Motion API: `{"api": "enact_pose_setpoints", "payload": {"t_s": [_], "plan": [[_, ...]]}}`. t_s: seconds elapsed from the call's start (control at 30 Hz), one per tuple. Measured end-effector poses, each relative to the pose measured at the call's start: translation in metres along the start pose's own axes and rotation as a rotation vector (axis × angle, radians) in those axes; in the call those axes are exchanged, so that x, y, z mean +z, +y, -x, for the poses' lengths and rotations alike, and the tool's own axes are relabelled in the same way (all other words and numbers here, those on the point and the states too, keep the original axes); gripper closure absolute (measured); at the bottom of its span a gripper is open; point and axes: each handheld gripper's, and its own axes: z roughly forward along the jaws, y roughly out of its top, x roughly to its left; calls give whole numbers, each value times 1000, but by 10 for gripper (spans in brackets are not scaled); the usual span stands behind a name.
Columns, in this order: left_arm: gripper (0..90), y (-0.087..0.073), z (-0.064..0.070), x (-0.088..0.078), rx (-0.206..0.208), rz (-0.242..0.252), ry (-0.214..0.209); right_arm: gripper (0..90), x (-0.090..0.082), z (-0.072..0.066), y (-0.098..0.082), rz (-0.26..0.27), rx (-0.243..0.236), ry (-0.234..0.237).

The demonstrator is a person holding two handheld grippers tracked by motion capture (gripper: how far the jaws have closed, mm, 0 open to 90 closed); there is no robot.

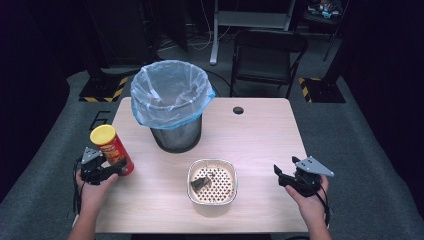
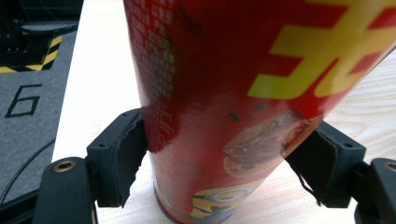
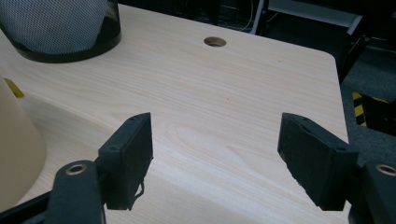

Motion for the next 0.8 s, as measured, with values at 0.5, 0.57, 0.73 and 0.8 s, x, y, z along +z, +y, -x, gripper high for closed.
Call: {"api": "enact_pose_setpoints", "payload": {"t_s": [0.5, 0.57, 0.73, 0.8], "plan": [[246, 3, 8, -6, 36, 8, -7, 258, 5, 8, -14, -31, 13, -21], [246, 5, 8, -9, 37, 6, -11, 258, 5, 8, -15, -34, 20, -22], [246, 14, 11, -18, 27, 15, -28, 258, 8, 8, -17, -45, 24, -26], [246, 17, 13, -21, 22, 16, -39, 258, 9, 8, -18, -55, 19, -25]]}}
